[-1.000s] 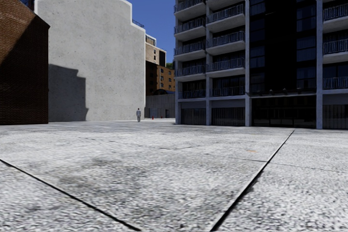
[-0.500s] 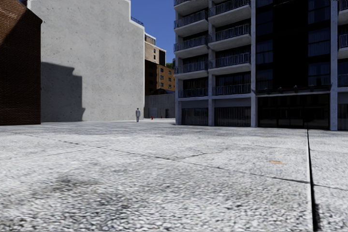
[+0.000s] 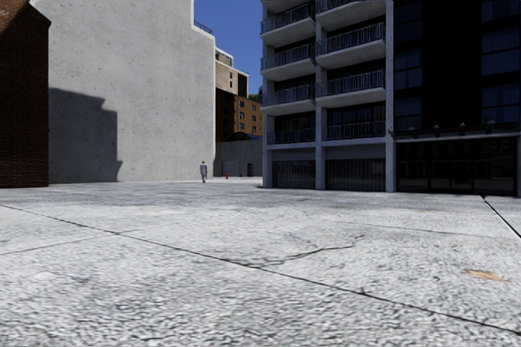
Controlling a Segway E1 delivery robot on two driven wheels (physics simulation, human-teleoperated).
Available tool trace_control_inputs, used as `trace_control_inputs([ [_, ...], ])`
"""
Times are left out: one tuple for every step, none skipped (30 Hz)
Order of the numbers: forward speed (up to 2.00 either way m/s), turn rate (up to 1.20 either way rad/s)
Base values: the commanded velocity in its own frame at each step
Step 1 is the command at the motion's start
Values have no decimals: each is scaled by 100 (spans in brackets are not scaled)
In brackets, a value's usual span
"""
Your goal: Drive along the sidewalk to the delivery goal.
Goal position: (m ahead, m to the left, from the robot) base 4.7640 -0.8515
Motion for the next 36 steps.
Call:
trace_control_inputs([
  [200, 0],
  [200, 0],
  [200, 0],
  [200, 0],
  [200, 0],
  [200, 0],
  [200, -9],
  [200, -9],
  [200, -32],
  [200, -38],
  [200, -39],
  [200, -39],
  [200, -40],
  [200, -40],
  [200, -40],
  [200, -40],
  [200, -40],
  [200, -40],
  [199, -40],
  [199, -40],
  [195, -40],
  [193, -40],
  [189, -40],
  [185, -39],
  [185, -39],
  [179, -38],
  [176, -37],
  [174, -36],
  [174, -36],
  [172, -35],
  [171, -35],
  [171, -30],
  [171, -30],
  [171, -20],
  [171, -3],
  [171, 0],
])
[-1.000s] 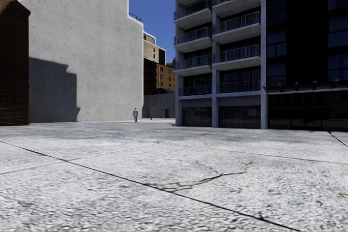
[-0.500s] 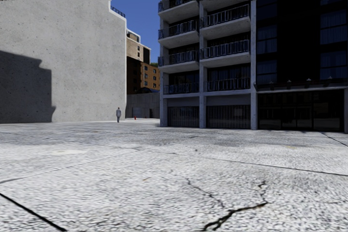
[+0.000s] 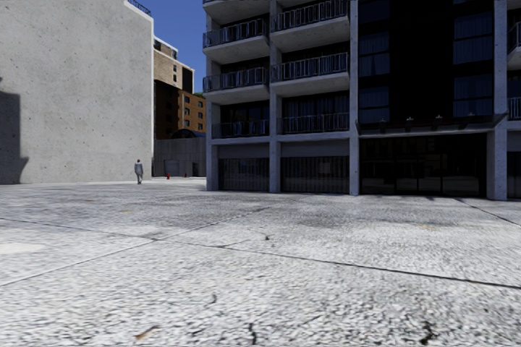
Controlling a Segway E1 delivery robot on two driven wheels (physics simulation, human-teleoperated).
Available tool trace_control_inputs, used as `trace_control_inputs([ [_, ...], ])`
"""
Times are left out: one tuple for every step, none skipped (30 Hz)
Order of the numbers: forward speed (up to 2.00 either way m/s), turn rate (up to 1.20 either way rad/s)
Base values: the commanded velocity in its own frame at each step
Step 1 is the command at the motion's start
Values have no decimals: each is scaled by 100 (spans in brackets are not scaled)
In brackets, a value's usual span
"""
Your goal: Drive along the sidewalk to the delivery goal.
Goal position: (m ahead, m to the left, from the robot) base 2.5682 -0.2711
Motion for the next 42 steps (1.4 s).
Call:
trace_control_inputs([
  [171, 0],
  [171, 0],
  [171, 0],
  [171, 0],
  [171, 0],
  [171, 0],
  [181, 0],
  [200, 0],
  [200, 0],
  [200, 0],
  [200, 0],
  [200, 0],
  [200, 0],
  [200, 0],
  [200, -9],
  [200, -23],
  [200, -23],
  [196, -27],
  [185, -29],
  [176, -30],
  [176, -30],
  [167, -37],
  [163, -42],
  [162, -43],
  [162, -43],
  [162, -43],
  [161, -44],
  [161, -44],
  [161, -44],
  [161, -44],
  [161, -44],
  [161, -44],
  [161, -44],
  [159, -44],
  [158, -44],
  [156, -44],
  [156, -44],
  [154, -44],
  [154, -44],
  [152, -42],
  [143, -42],
  [143, -42],
])
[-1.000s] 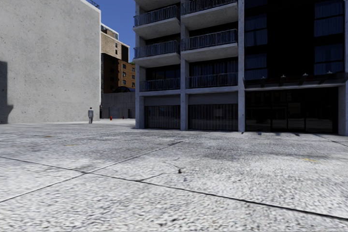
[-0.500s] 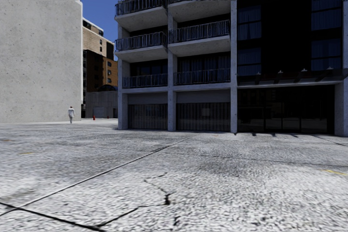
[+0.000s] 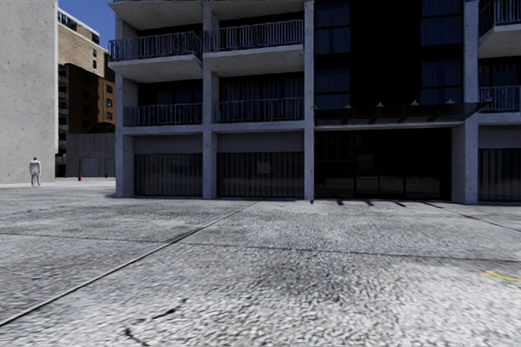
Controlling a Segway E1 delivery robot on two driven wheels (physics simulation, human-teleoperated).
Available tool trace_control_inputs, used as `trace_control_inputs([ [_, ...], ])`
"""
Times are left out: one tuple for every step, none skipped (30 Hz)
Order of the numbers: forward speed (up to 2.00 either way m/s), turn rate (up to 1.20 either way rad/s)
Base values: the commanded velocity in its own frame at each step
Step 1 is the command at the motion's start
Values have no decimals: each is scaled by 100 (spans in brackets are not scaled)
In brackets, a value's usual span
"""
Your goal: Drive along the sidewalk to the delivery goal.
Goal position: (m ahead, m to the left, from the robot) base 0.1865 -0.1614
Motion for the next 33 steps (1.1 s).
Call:
trace_control_inputs([
  [136, -42],
  [129, -42],
  [125, -42],
  [125, -42],
  [124, -41],
  [119, -30],
  [107, -5],
  [107, -5],
  [23, 0],
  [0, 0],
  [0, 0],
  [0, 0],
  [0, 0],
  [0, 0],
  [0, 0],
  [0, 0],
  [0, 0],
  [0, 0],
  [0, 0],
  [0, 0],
  [0, 0],
  [0, 0],
  [0, 0],
  [0, 0],
  [0, 0],
  [0, 0],
  [0, 0],
  [0, 0],
  [0, 0],
  [0, 0],
  [0, 0],
  [0, 0],
  [0, 0],
])
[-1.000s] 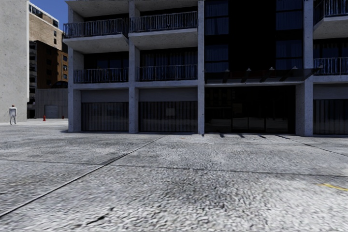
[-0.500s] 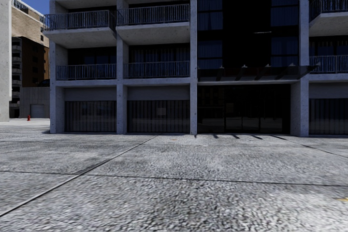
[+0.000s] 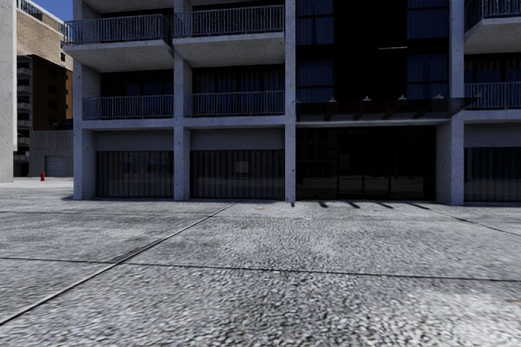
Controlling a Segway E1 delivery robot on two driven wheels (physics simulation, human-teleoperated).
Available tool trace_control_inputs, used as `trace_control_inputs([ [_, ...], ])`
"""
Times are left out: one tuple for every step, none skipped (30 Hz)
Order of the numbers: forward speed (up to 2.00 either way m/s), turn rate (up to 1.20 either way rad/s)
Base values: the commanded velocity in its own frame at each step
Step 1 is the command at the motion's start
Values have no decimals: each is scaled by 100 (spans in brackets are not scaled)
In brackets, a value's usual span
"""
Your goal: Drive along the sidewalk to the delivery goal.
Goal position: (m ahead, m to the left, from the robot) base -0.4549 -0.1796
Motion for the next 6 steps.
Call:
trace_control_inputs([
  [0, 0],
  [0, 0],
  [0, 0],
  [0, 0],
  [0, 0],
  [0, 0],
])
